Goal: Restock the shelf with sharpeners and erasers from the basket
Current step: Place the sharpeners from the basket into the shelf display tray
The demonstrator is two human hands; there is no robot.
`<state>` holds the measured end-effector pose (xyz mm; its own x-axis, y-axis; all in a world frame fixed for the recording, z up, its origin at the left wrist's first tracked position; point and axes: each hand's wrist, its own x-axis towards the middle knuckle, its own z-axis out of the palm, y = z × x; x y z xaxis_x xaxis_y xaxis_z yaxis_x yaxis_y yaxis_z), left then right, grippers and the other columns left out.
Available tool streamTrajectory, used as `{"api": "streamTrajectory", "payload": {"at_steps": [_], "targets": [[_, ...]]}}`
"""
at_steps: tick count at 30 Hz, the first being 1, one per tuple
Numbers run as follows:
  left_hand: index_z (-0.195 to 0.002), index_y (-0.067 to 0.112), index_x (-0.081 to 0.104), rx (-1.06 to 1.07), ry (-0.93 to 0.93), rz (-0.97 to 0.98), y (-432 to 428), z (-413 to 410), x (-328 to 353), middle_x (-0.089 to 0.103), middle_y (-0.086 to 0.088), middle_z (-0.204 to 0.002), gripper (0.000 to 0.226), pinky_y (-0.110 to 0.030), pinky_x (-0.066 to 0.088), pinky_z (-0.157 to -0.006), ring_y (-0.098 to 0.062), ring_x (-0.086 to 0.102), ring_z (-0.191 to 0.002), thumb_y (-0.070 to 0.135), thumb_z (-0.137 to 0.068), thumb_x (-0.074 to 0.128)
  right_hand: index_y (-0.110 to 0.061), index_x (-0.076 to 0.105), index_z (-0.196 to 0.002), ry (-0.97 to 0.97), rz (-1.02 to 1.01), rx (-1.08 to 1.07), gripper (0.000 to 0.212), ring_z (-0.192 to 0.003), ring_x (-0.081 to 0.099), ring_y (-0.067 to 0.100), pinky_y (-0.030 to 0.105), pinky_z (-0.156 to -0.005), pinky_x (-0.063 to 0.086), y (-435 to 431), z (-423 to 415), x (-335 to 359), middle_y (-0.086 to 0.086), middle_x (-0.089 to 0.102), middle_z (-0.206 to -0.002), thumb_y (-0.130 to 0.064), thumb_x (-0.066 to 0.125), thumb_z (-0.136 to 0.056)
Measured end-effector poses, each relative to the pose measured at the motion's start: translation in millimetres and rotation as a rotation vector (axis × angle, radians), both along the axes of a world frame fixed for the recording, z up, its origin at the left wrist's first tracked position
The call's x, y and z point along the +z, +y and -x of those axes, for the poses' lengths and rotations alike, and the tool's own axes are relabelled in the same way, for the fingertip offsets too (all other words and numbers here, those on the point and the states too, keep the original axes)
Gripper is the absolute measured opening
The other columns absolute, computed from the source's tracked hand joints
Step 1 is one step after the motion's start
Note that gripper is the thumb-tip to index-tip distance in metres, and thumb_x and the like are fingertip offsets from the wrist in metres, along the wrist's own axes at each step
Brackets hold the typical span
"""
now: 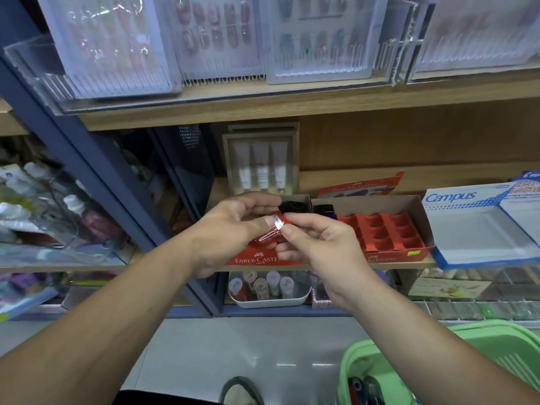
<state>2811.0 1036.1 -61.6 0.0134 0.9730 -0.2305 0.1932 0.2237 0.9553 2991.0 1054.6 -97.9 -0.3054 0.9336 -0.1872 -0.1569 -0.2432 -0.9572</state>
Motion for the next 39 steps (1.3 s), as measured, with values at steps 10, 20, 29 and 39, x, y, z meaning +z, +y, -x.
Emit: {"api": "streamTrajectory", "payload": {"at_steps": [10,20,29,39], "targets": [[-0.131,0.051,0.059,-0.076,0.348,-0.063,8.2,9.6,5.8,0.072,0.01,-0.114,0.049,-0.027,0.059,-0.088,-0.009,0.069,-0.103,0.018,-0.097,0.07,-0.015,0.071,-0.109,-0.027,-0.099,-0.121,0.019,-0.086,0.077,0.024,0.037,-0.081,0.063,10.7,-1.2,2.0,0.008,0.078,-0.092,-0.005,0.071,-0.093],[-0.106,0.03,0.062,0.21,0.596,-0.16,37.3,0.2,-26.9,0.063,0.008,-0.09,0.026,-0.025,0.053,-0.072,-0.012,0.06,-0.078,0.015,-0.09,0.076,-0.028,0.071,-0.111,-0.829,-0.503,-0.143,0.025,-0.093,0.061,0.012,0.038,-0.088,0.055,23.2,-32.8,-34.7,-0.004,0.064,-0.1,-0.037,0.074,-0.088],[-0.099,0.014,0.078,0.134,0.764,-0.073,45.1,1.9,-38.7,0.074,0.002,-0.102,0.016,-0.012,0.044,-0.08,-0.016,0.069,-0.098,0.005,-0.096,0.065,-0.033,0.069,-0.116,-1.038,-0.539,-0.011,0.039,-0.11,0.059,0.013,0.039,-0.093,0.054,33.7,-37.2,-34.7,-0.009,0.068,-0.112,-0.058,0.069,-0.086],[-0.115,0.026,0.071,0.001,1.144,-0.314,29.8,-27.6,2.2,0.062,0.003,-0.118,0.026,-0.039,0.054,-0.09,-0.022,0.059,-0.108,0.017,-0.099,0.052,-0.032,0.072,-0.112,-0.93,-0.669,-0.063,0.032,-0.105,0.061,0.009,0.037,-0.088,0.055,17.3,-64.4,-28.0,-0.015,0.065,-0.104,-0.05,0.073,-0.086]]}}
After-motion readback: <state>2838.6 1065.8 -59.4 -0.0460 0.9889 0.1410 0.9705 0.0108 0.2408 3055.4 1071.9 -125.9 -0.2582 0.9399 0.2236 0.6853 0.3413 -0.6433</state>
